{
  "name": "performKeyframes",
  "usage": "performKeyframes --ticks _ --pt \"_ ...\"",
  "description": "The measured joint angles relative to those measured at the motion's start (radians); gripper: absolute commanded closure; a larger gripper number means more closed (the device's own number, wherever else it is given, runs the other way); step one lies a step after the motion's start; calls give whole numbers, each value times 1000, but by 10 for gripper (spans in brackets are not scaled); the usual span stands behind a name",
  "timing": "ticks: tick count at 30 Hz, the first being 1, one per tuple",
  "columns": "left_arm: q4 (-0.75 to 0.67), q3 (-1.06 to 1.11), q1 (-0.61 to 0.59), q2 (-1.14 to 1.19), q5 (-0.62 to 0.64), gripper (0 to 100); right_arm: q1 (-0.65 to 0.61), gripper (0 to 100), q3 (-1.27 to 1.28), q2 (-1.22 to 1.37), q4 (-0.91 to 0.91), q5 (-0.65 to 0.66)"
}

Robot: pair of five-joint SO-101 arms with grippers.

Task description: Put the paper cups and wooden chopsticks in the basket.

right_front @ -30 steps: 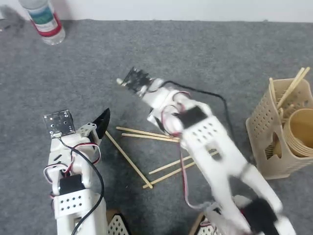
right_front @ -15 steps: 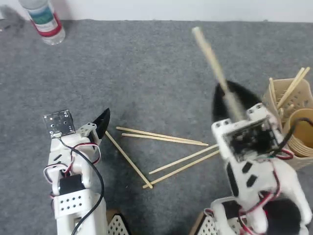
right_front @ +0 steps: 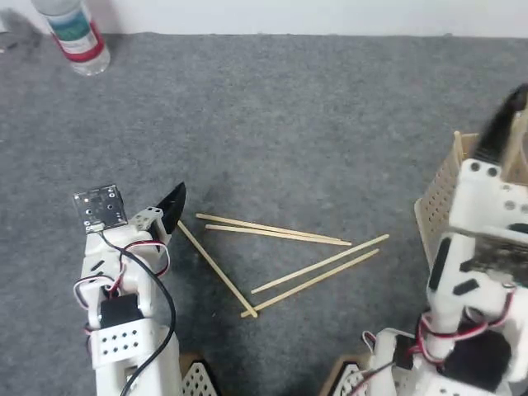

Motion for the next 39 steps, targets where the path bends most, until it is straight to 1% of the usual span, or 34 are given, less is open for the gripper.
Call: performKeyframes --ticks 4,10,16,20,34,37,39 --pt "-8 0 0 0 0 614 31 991 72 29 -135 -34" --pt "-12 0 0 0 0 614 94 991 226 175 -364 -35" --pt "-12 0 18 0 0 614 129 991 331 310 -500 -35" --pt "-12 0 28 0 0 614 127 991 341 344 -526 -35" --pt "-12 0 28 0 0 614 127 991 388 370 -528 -35" --pt "-12 0 28 0 0 614 127 984 388 370 -528 -35" --pt "-12 0 28 0 0 614 127 954 388 370 -528 -35"
